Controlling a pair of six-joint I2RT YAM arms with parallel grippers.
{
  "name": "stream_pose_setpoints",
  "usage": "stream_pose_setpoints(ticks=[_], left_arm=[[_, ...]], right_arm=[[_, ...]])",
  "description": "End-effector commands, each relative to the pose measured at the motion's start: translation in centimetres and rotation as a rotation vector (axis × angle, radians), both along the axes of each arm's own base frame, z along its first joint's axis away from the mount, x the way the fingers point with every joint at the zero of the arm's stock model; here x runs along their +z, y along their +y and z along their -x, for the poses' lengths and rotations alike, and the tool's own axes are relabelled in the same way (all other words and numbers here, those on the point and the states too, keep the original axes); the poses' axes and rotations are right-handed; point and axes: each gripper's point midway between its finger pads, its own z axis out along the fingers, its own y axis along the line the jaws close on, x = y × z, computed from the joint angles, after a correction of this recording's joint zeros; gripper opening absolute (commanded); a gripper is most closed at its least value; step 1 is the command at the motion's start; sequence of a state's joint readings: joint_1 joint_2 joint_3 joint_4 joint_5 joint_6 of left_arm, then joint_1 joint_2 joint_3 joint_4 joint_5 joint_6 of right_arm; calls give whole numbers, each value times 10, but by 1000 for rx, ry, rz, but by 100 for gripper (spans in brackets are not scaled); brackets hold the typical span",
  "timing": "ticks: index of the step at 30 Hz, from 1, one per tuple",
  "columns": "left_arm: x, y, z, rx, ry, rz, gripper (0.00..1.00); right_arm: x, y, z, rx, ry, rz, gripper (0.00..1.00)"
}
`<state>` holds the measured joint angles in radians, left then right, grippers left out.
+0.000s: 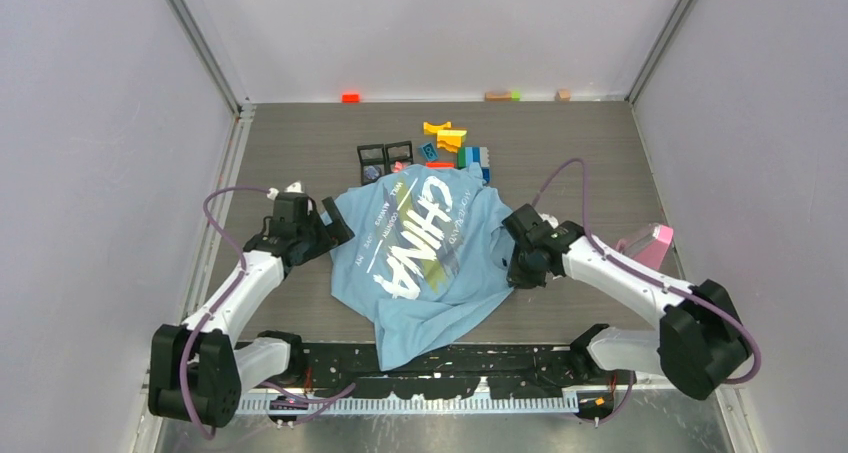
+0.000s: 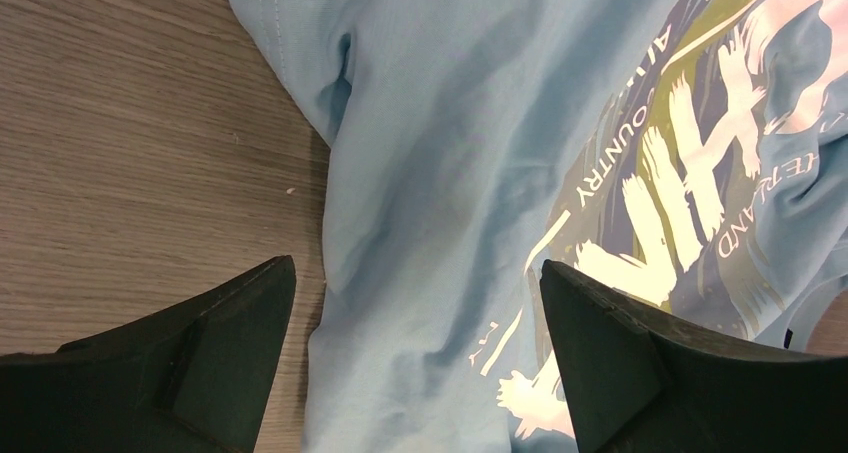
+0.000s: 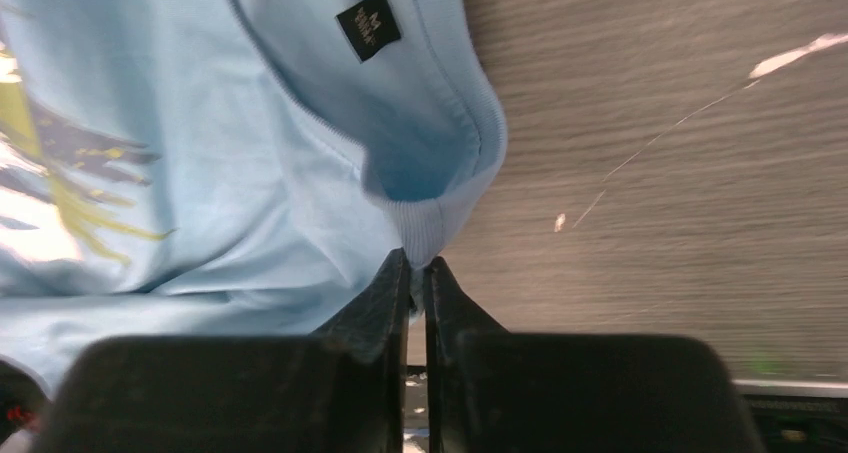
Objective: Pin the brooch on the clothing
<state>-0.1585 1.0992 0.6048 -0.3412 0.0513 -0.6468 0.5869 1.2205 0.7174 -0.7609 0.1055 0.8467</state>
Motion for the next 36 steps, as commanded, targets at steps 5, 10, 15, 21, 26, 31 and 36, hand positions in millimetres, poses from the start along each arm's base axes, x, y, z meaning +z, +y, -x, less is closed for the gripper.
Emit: stream_pose_setpoints(ticks=[5,10,15,21,26,31,36], left_arm=[[24,4,22,-6,-63,6,99],[19,7,31,-1,-56,2,100],[9,3,32,-3,-42,25,97],[-10,-5,28,4,-14,70,74],[-22,-1,27,26,9,53,69],[-25,5,27,60,-2,35,65],[-25,15,28,95,-12,-7,55]], right_arm=[[31,-82,-82,-273,-214,249,0],[32,-124,-115,-384,-201,221,9],[53,-119,-122,-346,-238,175,63],[107,-68,-108,-168,-441,19,82],[124,31,-79,141,-509,-159,70],[121,110,-64,307,-543,-187,68],[86,179,-49,474,-490,-52,67]])
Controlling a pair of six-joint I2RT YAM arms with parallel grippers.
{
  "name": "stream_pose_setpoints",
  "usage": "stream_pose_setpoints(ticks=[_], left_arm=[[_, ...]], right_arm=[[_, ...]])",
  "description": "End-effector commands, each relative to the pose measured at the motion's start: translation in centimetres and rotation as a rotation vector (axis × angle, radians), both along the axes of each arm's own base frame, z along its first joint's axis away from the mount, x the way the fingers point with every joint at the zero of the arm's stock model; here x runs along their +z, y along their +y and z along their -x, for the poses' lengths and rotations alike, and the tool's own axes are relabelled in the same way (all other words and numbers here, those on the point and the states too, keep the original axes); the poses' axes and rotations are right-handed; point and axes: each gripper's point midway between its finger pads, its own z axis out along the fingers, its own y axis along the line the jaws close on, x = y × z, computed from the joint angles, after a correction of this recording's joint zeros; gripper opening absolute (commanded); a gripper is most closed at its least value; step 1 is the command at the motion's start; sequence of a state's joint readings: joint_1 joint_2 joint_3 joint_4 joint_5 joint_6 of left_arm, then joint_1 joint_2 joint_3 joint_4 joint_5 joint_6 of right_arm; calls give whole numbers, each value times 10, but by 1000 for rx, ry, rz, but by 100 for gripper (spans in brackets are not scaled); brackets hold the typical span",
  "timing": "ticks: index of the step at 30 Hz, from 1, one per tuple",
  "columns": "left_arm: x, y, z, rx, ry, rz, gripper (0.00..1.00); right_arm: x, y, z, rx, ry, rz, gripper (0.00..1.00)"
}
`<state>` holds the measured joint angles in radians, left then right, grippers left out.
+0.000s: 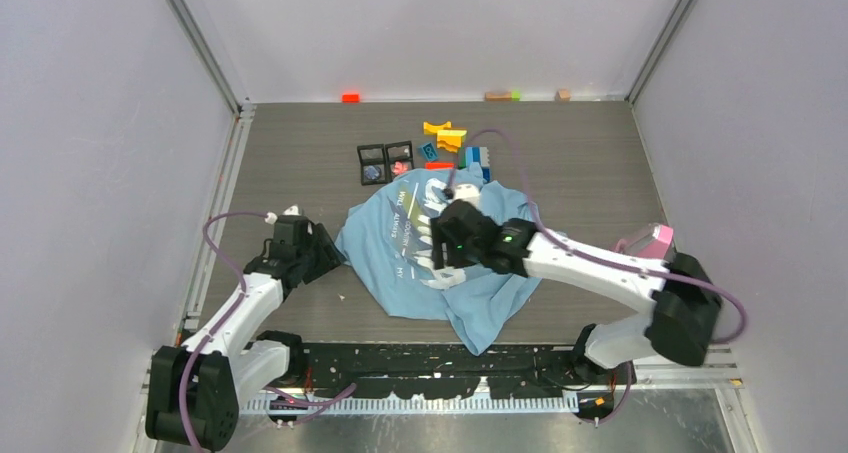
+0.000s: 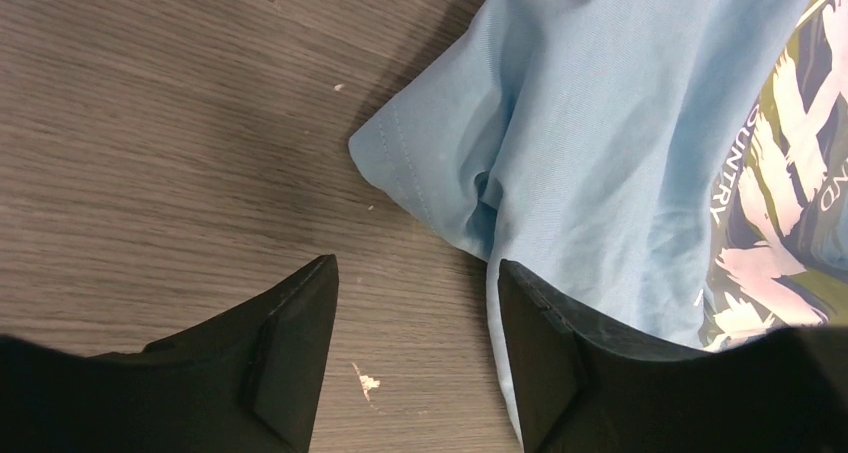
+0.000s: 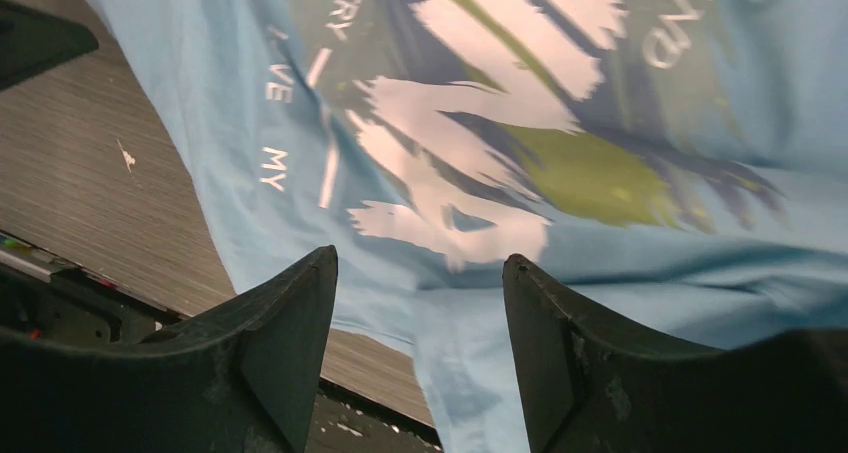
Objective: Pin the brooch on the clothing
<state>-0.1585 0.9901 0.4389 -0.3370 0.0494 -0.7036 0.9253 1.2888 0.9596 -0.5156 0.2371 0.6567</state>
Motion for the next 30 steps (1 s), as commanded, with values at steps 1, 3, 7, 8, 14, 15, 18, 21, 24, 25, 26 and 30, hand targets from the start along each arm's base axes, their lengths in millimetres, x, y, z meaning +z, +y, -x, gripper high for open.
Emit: stream_pose_setpoints(ticks=[1,3,7,8,14,15,18,21,24,25,26,30], left_arm=[[11,14,-10,60,-74,-47,55],[16,18,-9,74,-96,-61,56],[20,25,-6,91,-116,-91,56],[21,26,-6,90,-116,-93,56],[20,20,-7,64,-108,-71,54],[19,19,-7,61,-109,-69,53],[16,17,-9,50,-106,-62,51],[11,12,-13,39,-99,-43,50],[6,9,-18,37,-81,-35,48],[4,9,-19,36,-73,-37,48],[3,9,-21,33,-74,-40,48],[-5,9,-25,21,-57,-52,47]], right_arm=[[10,64,-16,24,-110,59,66],[-1,86,-10,68,-115,147,66],[-21,132,8,168,-112,226,65],[-35,137,10,178,-96,247,64],[-60,165,20,208,-44,255,56],[-64,165,22,205,-36,259,56],[-71,163,26,207,-19,268,55],[-83,164,33,210,10,273,52],[-93,162,37,200,31,284,46],[-96,161,37,190,34,285,42],[-96,161,37,183,35,284,40],[-94,159,35,170,21,281,26]])
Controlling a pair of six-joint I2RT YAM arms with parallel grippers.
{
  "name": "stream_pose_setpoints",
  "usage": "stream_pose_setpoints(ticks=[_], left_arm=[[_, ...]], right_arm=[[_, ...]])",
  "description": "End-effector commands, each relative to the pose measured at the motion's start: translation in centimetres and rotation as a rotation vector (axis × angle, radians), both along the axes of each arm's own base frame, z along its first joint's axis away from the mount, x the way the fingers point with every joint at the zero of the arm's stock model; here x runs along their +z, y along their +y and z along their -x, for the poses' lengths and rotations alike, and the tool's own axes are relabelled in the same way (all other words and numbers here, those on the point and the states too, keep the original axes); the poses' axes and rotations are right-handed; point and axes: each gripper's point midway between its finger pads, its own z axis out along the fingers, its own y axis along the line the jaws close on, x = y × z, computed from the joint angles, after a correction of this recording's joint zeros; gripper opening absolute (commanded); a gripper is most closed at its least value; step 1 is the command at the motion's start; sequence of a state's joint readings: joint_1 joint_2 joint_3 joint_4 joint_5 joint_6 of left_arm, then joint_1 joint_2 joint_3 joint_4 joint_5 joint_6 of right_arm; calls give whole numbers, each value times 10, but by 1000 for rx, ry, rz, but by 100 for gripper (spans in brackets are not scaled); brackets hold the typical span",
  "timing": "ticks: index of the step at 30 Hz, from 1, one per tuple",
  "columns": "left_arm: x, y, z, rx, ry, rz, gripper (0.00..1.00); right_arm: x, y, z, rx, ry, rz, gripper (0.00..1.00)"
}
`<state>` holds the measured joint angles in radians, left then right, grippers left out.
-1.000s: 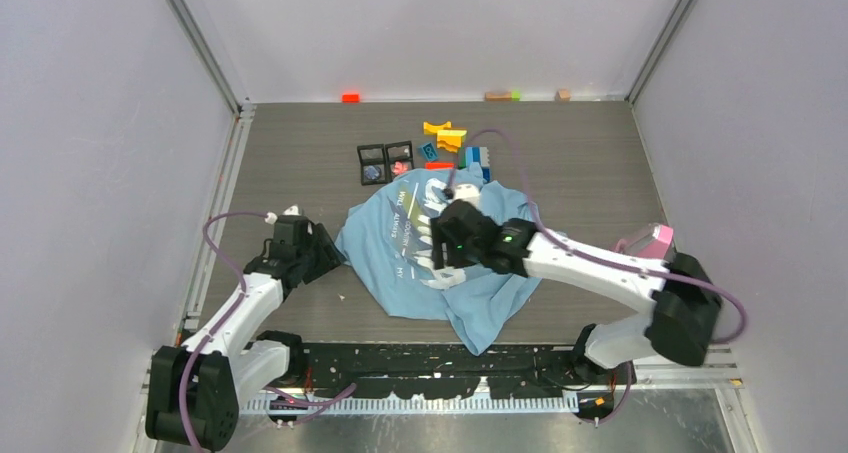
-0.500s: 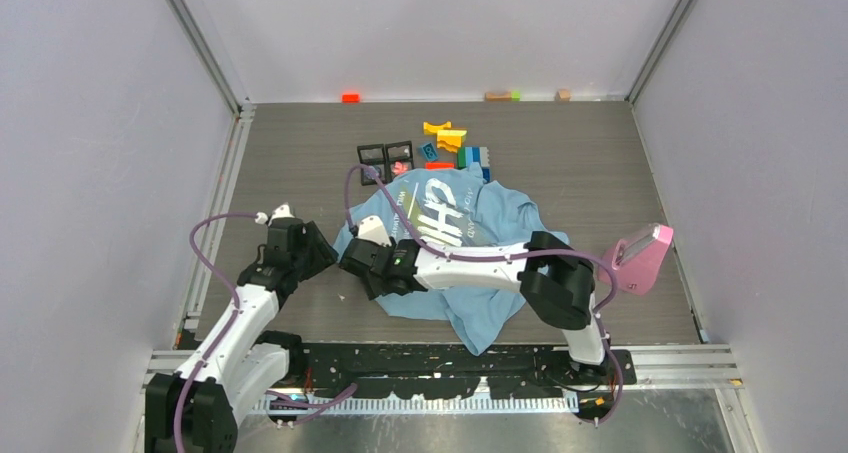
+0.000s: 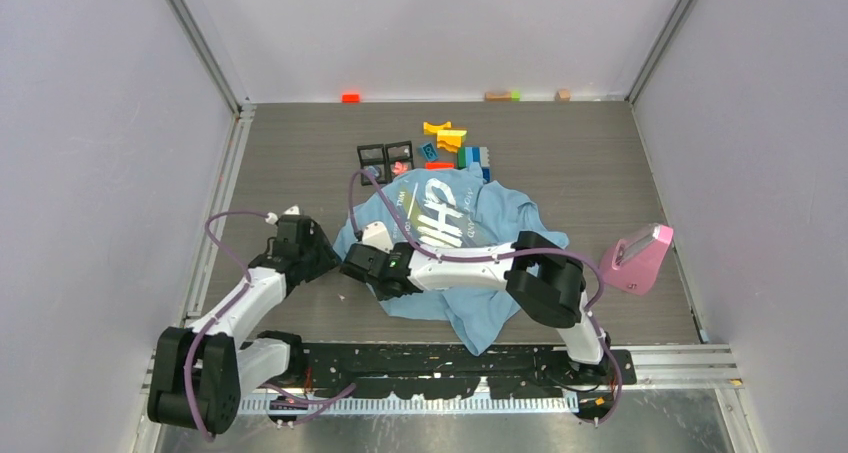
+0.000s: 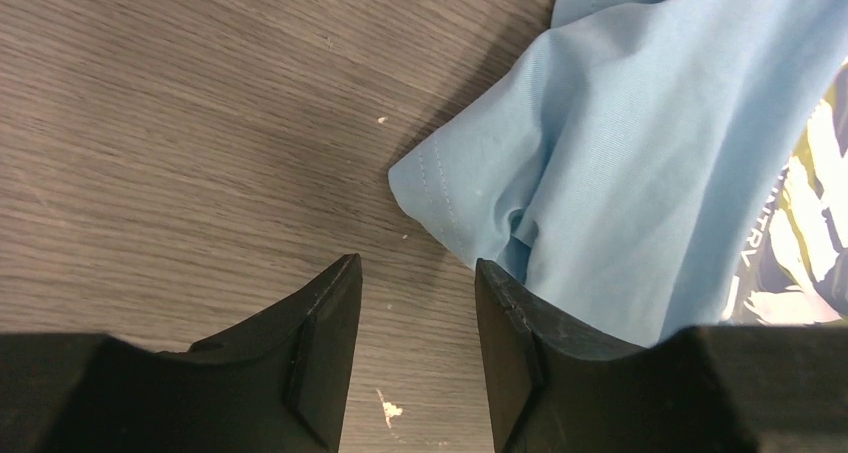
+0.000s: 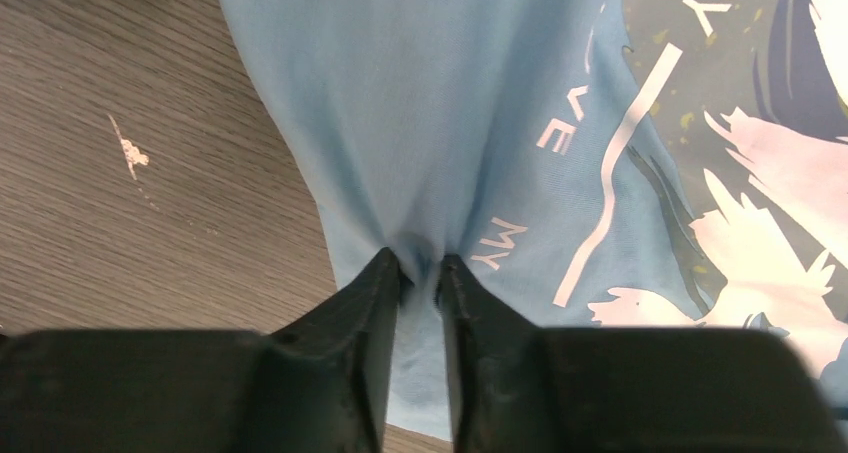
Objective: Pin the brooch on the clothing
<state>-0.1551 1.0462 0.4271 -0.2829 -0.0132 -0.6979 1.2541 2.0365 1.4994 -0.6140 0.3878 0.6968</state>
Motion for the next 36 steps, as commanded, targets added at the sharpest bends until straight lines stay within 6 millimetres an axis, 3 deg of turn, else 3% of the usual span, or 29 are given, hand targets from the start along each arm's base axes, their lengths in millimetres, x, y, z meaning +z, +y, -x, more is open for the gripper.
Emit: stream_pose_setpoints(ticks=[1,3,10,15,21,23,26,28,31,34,36], left_arm=[[6,-2,-20,-22,-63,-2,47],[8,-10,-24,-61,-70,24,47],[5,-35,-37,-162,-77,114,44],[6,-43,-46,-191,-87,142,1],[69,-26,-54,-163,-173,49,0],[100,-20,-59,-161,-214,4,0],[123,-16,-62,-191,-217,-40,0],[123,-20,-68,-233,-185,-51,4],[101,-27,-75,-301,-65,-43,19],[87,-31,-76,-307,-23,-27,52],[83,-31,-74,-286,-41,-10,64]], right_arm=[[3,3,-2,-39,-23,-27,15],[3,3,-1,-39,-19,-32,3],[24,5,1,-39,-19,-93,0],[47,0,-1,-52,-40,-136,1],[92,-28,-17,-109,-89,-195,1],[96,-41,-28,-141,-82,-203,1],[88,-63,-47,-191,-43,-212,0],[70,-87,-70,-251,-9,-206,0],[47,-97,-90,-273,38,-218,0],[28,-106,-104,-293,65,-185,0],[10,-107,-107,-292,87,-149,0]])
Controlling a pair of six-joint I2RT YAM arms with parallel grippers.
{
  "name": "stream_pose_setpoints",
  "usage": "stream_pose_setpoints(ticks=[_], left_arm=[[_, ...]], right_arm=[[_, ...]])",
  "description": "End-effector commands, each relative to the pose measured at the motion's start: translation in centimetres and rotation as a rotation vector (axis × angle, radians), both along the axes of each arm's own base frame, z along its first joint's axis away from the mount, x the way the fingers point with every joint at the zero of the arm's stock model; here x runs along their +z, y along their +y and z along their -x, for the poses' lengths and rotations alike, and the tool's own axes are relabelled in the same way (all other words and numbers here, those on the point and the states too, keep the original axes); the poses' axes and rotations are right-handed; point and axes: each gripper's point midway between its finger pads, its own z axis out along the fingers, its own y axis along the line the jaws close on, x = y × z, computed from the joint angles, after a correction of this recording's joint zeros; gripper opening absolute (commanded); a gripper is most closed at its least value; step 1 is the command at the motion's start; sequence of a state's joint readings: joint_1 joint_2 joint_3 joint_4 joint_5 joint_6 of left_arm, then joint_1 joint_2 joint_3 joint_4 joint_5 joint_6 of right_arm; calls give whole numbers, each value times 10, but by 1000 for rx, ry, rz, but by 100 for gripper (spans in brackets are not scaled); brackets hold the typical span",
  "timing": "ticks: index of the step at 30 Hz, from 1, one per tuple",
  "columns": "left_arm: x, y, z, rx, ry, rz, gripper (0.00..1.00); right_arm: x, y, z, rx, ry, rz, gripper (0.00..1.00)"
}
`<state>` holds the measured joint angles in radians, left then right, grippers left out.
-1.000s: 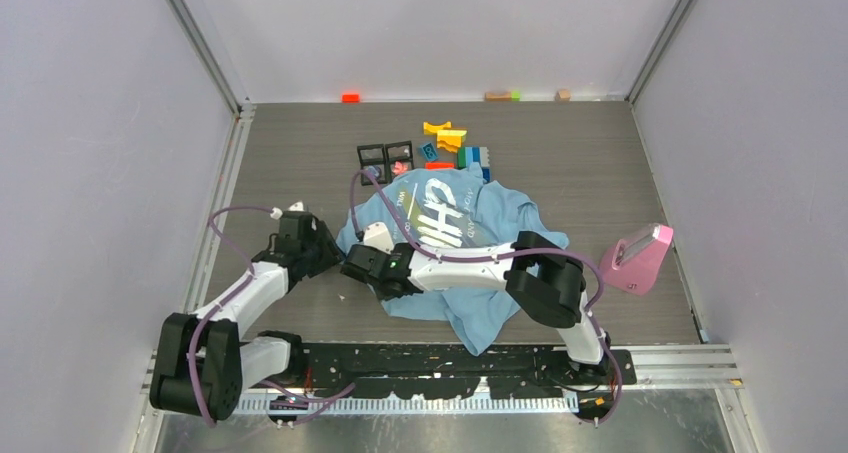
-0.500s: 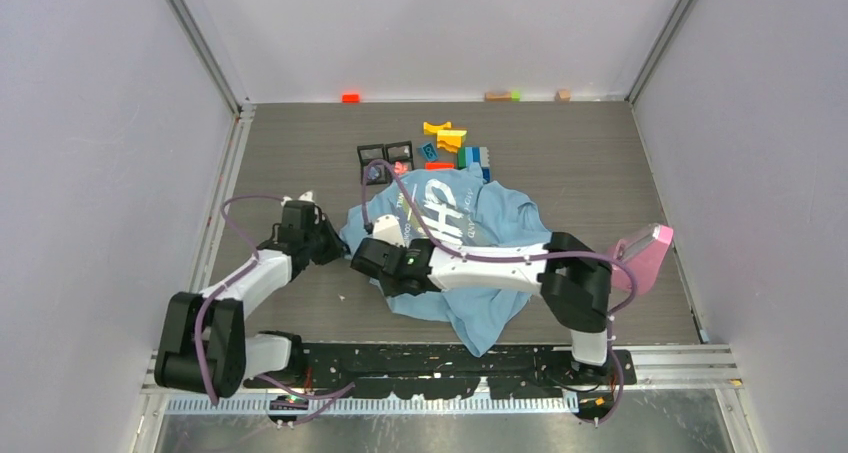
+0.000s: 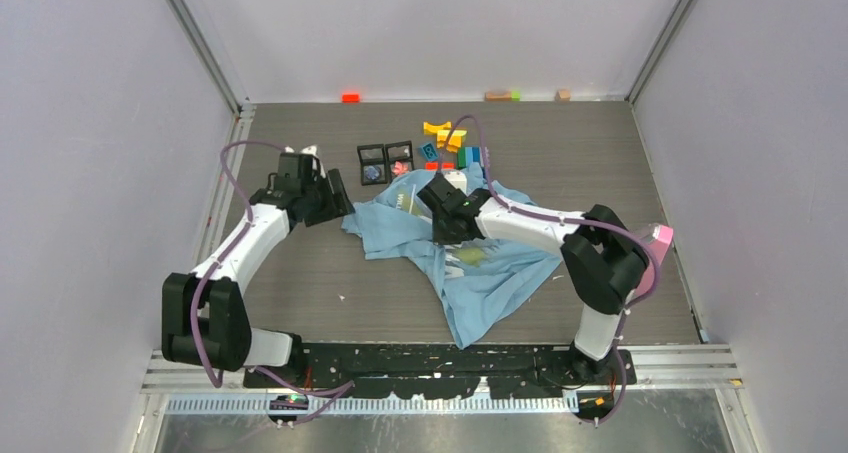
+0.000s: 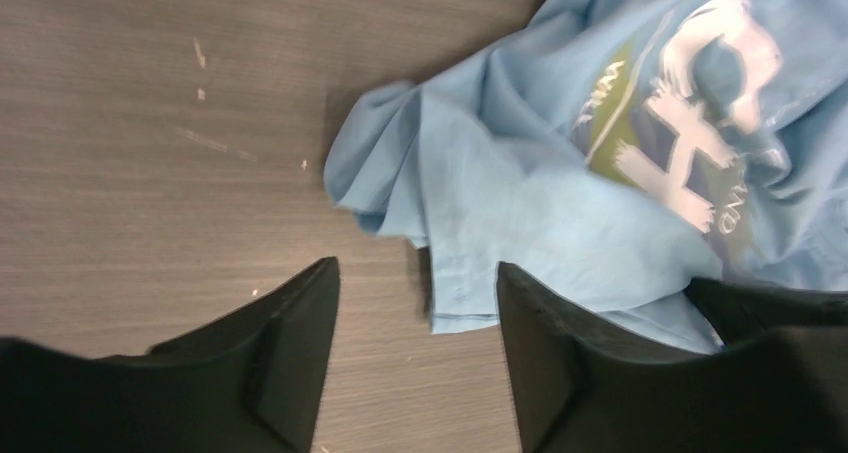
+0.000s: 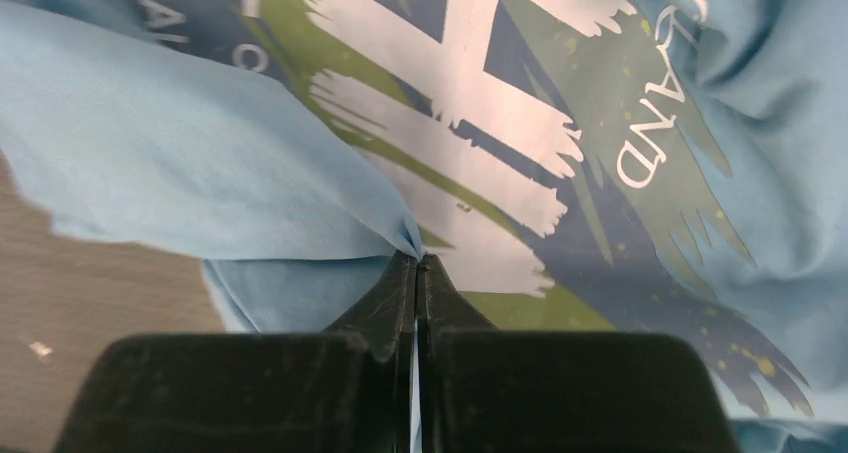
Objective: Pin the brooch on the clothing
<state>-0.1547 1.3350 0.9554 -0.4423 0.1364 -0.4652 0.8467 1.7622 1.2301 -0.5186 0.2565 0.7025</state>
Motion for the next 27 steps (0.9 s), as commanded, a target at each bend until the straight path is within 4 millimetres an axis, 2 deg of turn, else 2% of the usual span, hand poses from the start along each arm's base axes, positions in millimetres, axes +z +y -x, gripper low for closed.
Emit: stream_pose_setpoints(ticks=[1,6,8,11,15,21,27], left_arm=[[-18,1,24,-4,62,17,65],[-36,-11,61,26,78,134,63],[-50,-17,77,37,96,180,62],[-68,-22,91,50,122,229,59],[-76,-29,88,48,123,275,52],[-87,-30,72,61,123,268,51],[-97,-46,65,21,165,288,46]], right_arm=[[-23,17,-2,62,34,-6,0],[-38,26,0,54,72,-42,0],[-40,28,0,51,79,-50,0],[-42,29,0,49,82,-53,0],[-41,31,1,51,84,-60,1],[-41,32,2,51,89,-72,0],[-40,31,2,51,86,-71,0]])
